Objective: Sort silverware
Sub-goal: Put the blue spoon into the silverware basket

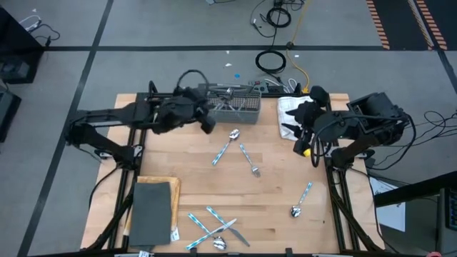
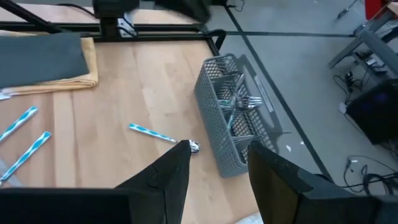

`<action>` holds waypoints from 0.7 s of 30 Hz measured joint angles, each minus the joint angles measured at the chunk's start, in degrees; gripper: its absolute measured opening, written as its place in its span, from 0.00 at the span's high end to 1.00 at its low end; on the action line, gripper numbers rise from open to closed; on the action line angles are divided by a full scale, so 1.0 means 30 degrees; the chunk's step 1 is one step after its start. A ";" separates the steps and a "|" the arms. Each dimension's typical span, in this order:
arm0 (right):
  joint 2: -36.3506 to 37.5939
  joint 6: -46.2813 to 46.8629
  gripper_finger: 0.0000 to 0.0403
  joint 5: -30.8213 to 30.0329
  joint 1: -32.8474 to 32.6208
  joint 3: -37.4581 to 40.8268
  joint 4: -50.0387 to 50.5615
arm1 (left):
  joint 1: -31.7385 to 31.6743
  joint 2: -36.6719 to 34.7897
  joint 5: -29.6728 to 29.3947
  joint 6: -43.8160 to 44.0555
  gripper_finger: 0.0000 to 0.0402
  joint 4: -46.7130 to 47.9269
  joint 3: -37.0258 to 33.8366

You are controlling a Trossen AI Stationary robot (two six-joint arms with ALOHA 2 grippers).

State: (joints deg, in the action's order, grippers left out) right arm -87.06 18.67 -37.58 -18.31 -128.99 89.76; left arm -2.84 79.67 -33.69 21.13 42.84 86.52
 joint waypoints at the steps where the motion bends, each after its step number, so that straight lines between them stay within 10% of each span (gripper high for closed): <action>1: -0.0002 -0.0006 0.63 0.0034 0.0000 0.0000 -0.0004 | -0.0190 0.0316 0.0472 0.0634 0.74 0.1407 -0.0028; 21: 0.0005 0.0113 0.63 0.0035 0.0000 0.0000 -0.0391 | -0.3510 1.0273 0.9931 0.3591 0.74 0.3386 -0.0043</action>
State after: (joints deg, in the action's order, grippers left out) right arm -87.05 19.01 -37.47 -18.31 -128.99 88.58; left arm -13.37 110.49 -3.90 31.90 53.00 86.39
